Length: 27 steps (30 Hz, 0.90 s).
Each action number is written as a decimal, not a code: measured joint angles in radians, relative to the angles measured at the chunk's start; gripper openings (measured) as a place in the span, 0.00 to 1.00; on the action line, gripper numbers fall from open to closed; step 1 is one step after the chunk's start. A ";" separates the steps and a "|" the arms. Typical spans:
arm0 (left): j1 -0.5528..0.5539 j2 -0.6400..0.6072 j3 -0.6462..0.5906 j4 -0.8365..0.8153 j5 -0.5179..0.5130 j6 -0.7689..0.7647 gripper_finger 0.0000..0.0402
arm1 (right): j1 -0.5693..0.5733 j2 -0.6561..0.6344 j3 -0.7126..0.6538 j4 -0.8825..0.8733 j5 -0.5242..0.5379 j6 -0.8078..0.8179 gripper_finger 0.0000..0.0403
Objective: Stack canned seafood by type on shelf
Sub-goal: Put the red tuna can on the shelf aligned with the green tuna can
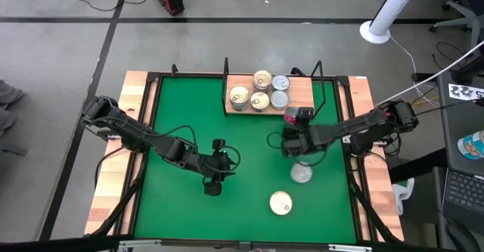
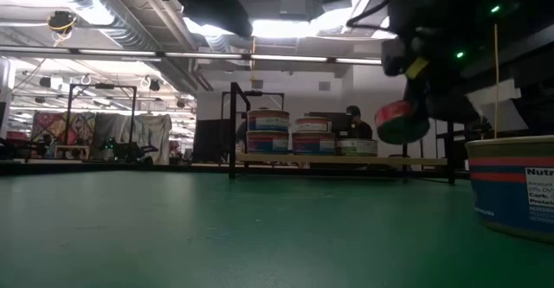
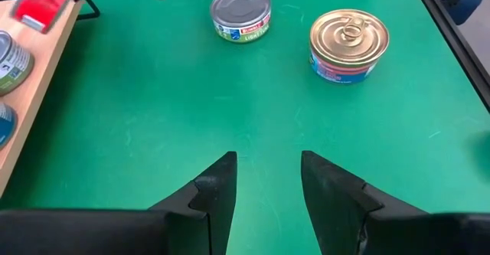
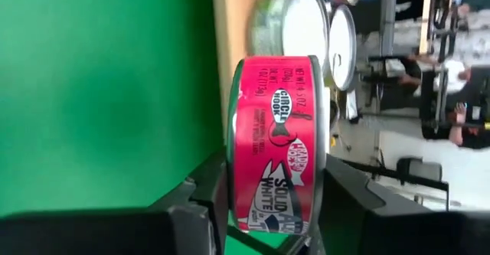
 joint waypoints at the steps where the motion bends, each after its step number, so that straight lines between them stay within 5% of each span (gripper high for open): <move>1: 0.000 0.000 0.000 -0.002 0.000 0.000 0.35 | -0.019 0.000 -0.001 0.006 0.001 -0.011 0.34; 12: 0.000 0.000 0.000 -0.002 0.000 0.000 0.35 | -0.176 0.000 -0.001 0.011 0.005 -0.145 0.34; 27: 0.000 0.000 0.000 -0.003 0.000 0.001 0.35 | -0.351 0.000 -0.001 0.075 -0.147 -0.284 0.36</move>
